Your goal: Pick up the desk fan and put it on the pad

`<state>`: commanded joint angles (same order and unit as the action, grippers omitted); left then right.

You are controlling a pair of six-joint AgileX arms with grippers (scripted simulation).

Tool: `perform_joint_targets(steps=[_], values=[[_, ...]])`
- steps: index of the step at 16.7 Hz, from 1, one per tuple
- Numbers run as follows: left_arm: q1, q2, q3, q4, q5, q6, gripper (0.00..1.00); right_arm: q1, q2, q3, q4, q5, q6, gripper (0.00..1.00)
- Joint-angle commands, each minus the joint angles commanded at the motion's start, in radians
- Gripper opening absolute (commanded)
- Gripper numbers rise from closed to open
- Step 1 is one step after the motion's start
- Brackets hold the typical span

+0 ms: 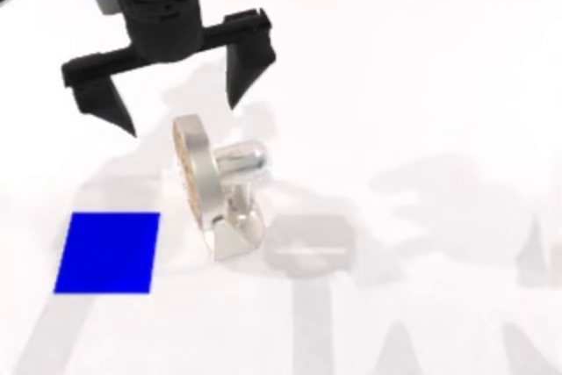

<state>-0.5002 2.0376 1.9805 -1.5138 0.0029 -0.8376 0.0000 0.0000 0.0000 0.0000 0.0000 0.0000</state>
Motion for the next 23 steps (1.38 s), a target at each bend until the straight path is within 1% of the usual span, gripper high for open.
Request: perform_joint_targets(steps=[5, 12, 16, 23], values=[[0.004, -0.003, -0.02, 0.019, 0.0, 0.003, 1.0, 0.0, 0.0, 0.0, 0.0, 0.0, 0.0, 1.0], [0.002, -0.017, -0.216, 0.199, 0.0, 0.002, 1.0, 0.0, 0.0, 0.0, 0.0, 0.0, 0.0, 1.0], [0.002, -0.017, -0.224, 0.207, 0.0, 0.002, 1.0, 0.0, 0.0, 0.0, 0.0, 0.0, 0.0, 1.0], [0.002, -0.017, -0.224, 0.207, 0.0, 0.002, 0.47, 0.0, 0.0, 0.0, 0.0, 0.0, 0.0, 1.0]])
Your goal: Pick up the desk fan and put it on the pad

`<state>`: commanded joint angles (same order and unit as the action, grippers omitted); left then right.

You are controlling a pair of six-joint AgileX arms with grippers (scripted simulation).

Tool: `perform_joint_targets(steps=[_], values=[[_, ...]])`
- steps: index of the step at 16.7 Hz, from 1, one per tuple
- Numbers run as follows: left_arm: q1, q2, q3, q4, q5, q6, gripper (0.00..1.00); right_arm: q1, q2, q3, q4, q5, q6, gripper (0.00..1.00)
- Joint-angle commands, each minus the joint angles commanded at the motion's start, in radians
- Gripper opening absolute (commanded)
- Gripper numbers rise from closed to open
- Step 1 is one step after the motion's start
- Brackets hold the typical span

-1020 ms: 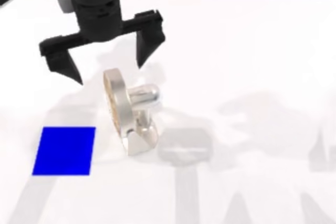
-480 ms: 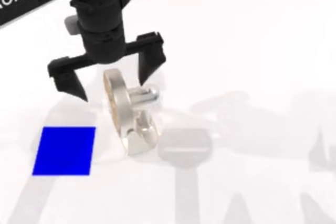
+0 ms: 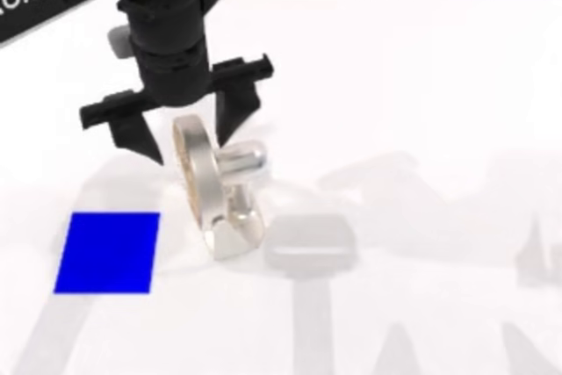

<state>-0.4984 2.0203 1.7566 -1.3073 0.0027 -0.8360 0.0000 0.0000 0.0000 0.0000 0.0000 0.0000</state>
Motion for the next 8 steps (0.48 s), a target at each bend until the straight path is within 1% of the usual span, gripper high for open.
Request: perform_joint_targets(steps=[6, 7, 8], values=[[0.0, 0.0, 0.0, 0.0, 0.0, 0.0, 0.02, 0.0, 0.0, 0.0, 0.0, 0.0, 0.0, 1.0], [0.0, 0.0, 0.0, 0.0, 0.0, 0.0, 0.0, 0.0, 0.0, 0.0, 0.0, 0.0, 0.0, 1.0], [0.0, 0.0, 0.0, 0.0, 0.0, 0.0, 0.0, 0.0, 0.0, 0.0, 0.0, 0.0, 0.0, 1.0]])
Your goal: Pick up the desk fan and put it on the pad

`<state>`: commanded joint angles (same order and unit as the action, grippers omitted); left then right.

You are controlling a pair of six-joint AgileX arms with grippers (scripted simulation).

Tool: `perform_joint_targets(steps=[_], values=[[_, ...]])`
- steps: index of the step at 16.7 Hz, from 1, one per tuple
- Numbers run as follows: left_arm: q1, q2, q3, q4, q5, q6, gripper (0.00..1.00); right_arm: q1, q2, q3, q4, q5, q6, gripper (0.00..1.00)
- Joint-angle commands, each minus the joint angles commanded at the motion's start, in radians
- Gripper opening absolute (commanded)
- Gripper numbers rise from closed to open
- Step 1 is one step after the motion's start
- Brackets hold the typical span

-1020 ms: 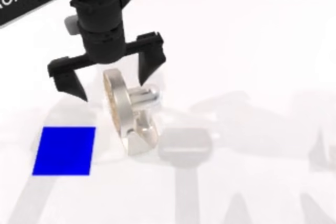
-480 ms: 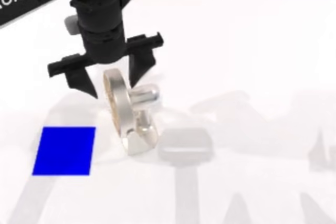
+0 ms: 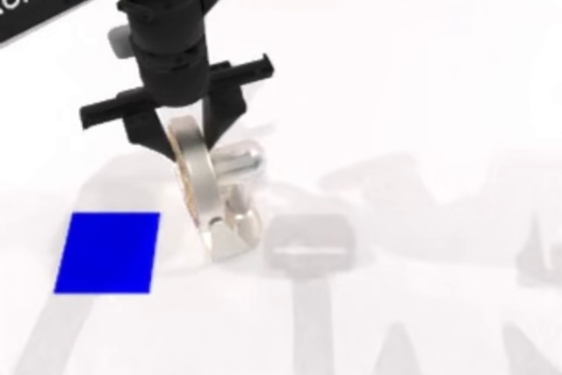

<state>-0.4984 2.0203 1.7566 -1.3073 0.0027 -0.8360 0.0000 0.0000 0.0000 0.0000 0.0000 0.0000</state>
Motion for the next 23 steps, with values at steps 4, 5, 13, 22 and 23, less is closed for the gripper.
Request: perform_joint_targets(steps=[4, 5, 13, 22, 23], values=[[0.0, 0.0, 0.0, 0.0, 0.0, 0.0, 0.0, 0.0, 0.0, 0.0, 0.0, 0.0, 0.0, 1.0], [0.0, 0.0, 0.0, 0.0, 0.0, 0.0, 0.0, 0.0, 0.0, 0.0, 0.0, 0.0, 0.0, 1.0], [0.014, 0.015, 0.162, -0.145, 0.0, -0.003, 0.0, 0.0, 0.0, 0.0, 0.0, 0.0, 0.0, 1.0], [0.023, -0.001, 0.196, -0.201, 0.001, -0.035, 0.0, 0.0, 0.0, 0.0, 0.0, 0.0, 0.0, 1.0], [0.032, -0.015, 0.175, -0.197, 0.002, -0.068, 0.0, 0.0, 0.0, 0.0, 0.0, 0.0, 0.0, 1.0]])
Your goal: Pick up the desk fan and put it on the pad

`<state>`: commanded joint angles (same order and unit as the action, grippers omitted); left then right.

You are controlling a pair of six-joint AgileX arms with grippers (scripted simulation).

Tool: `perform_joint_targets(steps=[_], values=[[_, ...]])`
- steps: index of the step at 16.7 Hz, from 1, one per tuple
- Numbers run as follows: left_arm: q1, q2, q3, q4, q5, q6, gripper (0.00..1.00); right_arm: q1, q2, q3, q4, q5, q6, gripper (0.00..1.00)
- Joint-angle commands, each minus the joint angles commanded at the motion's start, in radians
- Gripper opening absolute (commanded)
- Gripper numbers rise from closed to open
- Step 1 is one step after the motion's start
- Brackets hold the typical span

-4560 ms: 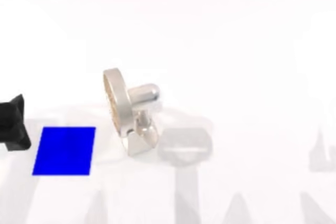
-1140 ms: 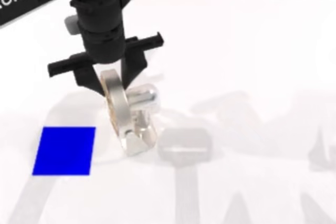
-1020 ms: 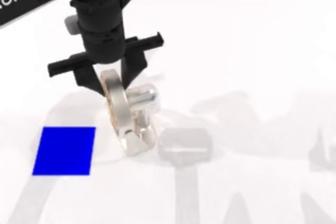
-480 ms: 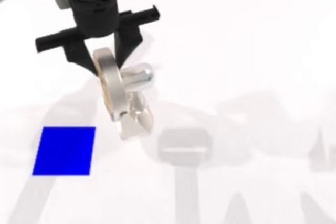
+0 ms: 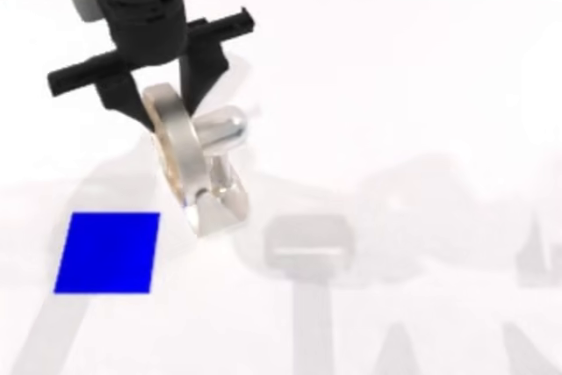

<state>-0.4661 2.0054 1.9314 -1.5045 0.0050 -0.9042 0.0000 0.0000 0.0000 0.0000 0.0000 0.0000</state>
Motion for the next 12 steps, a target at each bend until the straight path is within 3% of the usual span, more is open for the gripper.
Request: perform_joint_targets(steps=[3, 12], values=[[0.041, -0.066, -0.091, 0.021, 0.005, -0.161, 0.0, 0.0, 0.0, 0.0, 0.0, 0.0, 0.0, 1.0], [0.2, -0.349, -0.464, 0.122, 0.025, -0.8, 0.0, 0.0, 0.0, 0.0, 0.0, 0.0, 0.0, 1.0]])
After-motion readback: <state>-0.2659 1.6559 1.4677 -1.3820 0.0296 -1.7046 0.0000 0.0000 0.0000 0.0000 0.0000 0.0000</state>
